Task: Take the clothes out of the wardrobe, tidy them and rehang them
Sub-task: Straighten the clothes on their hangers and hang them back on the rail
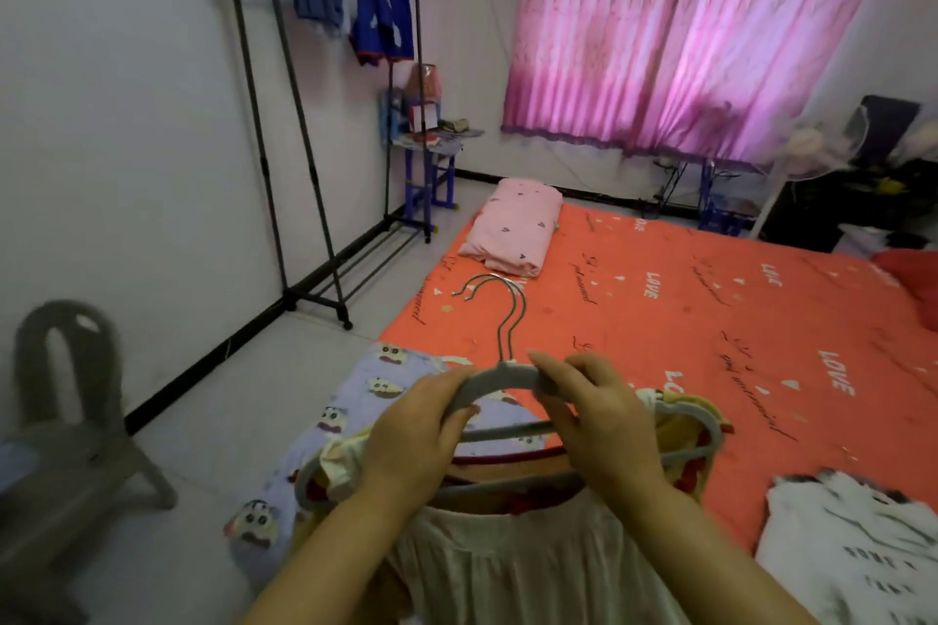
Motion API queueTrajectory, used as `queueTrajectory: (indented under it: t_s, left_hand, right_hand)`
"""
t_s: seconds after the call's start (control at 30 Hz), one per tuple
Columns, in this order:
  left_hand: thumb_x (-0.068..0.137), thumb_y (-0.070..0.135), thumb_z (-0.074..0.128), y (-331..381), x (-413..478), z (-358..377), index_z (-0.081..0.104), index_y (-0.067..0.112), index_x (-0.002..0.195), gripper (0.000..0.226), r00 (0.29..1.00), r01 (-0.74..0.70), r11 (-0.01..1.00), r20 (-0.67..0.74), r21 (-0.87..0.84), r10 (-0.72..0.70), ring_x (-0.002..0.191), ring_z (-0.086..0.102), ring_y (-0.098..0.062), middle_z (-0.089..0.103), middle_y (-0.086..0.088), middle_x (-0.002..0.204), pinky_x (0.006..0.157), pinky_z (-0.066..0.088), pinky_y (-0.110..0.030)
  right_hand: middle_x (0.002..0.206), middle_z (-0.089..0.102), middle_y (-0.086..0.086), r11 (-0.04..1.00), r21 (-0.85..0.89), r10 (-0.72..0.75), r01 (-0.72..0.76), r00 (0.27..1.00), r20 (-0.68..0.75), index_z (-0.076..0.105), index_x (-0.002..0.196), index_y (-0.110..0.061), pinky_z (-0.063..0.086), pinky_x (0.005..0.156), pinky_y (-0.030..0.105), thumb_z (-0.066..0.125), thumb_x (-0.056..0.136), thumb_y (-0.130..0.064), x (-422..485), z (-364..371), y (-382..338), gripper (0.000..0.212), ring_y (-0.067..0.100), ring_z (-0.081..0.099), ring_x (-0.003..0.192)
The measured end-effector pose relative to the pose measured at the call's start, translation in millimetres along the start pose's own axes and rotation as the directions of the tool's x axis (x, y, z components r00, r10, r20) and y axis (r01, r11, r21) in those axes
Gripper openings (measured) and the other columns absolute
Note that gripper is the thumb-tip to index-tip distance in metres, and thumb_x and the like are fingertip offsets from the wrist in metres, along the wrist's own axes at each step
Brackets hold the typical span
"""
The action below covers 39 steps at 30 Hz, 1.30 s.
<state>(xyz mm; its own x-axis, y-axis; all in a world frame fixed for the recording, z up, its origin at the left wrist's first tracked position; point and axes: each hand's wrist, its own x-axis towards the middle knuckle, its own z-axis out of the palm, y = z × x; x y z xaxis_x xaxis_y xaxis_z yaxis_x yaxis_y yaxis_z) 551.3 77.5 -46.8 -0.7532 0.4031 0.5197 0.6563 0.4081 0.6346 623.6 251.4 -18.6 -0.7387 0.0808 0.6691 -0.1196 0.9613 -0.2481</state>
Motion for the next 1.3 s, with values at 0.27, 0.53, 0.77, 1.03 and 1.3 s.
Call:
queueTrajectory:
  t_s: [0.27, 0.53, 0.77, 1.03, 1.3]
  left_hand:
    - [0.084, 0.014, 0.067, -5.7, -36.3, -128.8, 0.059, 0.020, 0.122, 0.039, 0.987, -0.100, 0.990, -0.115, 0.101, 0.112, 0.088, 0.063, -0.016, 0.067, 0.001, 0.103, 0.073, 0.056, -0.030]
    - [0.082, 0.019, 0.061, -18.1, -32.8, -200.4, 0.066, 0.012, 0.115, 0.034, 0.951, -0.258, 0.932, -0.104, 0.255, 0.292, 0.071, 0.064, -0.021, 0.068, -0.006, 0.092, 0.055, 0.056, -0.041]
    - [0.081, 0.018, 0.061, -48.9, -4.3, -210.4, 0.066, 0.011, 0.115, 0.034, 0.945, -0.282, 0.930, -0.097, 0.234, 0.311, 0.072, 0.063, -0.020, 0.068, -0.006, 0.092, 0.058, 0.057, -0.039]
    - [0.081, 0.013, 0.066, -110.9, 70.9, -164.9, 0.063, 0.012, 0.118, 0.038, 0.958, -0.270, 0.953, -0.059, 0.139, 0.280, 0.074, 0.062, -0.020, 0.066, -0.006, 0.093, 0.060, 0.057, -0.039]
    - [0.078, 0.006, 0.072, -169.4, 152.1, -103.4, 0.065, 0.011, 0.116, 0.038, 0.971, -0.239, 0.965, 0.030, 0.105, 0.237, 0.072, 0.061, -0.022, 0.065, -0.010, 0.090, 0.059, 0.056, -0.036]
  right_hand:
    - [0.084, 0.063, 0.011, 0.997, 0.041, -0.064, 0.065, 0.998, -0.022, 0.067, 0.113, -0.010, 0.041, 0.046, 0.020, 0.081, 0.068, -0.008, 6.9, -5.3, -122.1, 0.048, 0.021, 0.059, 0.063]
    - [0.090, 0.063, 0.011, 0.993, 0.089, -0.079, 0.083, 0.996, -0.045, 0.063, 0.119, -0.009, 0.026, 0.062, 0.001, 0.082, 0.067, -0.004, 15.2, 12.9, -170.8, 0.056, 0.011, 0.051, 0.068]
    - [0.094, 0.062, 0.010, 0.990, 0.083, -0.112, 0.117, 0.992, -0.064, 0.059, 0.125, -0.010, 0.036, 0.059, 0.011, 0.081, 0.068, -0.004, 37.0, 44.3, -169.0, 0.062, 0.009, 0.048, 0.073]
    - [0.089, 0.060, 0.005, 0.999, 0.036, -0.021, 0.022, 0.999, -0.025, 0.060, 0.124, -0.017, 0.030, 0.051, 0.004, 0.080, 0.070, -0.013, 84.6, 100.0, -117.0, 0.058, 0.010, 0.047, 0.065]
    - [0.083, 0.060, 0.005, 0.996, -0.065, 0.053, -0.054, 0.999, -0.004, 0.064, 0.120, -0.015, 0.024, 0.047, 0.012, 0.083, 0.068, -0.013, 131.5, 162.9, -51.7, 0.055, 0.016, 0.052, 0.061]
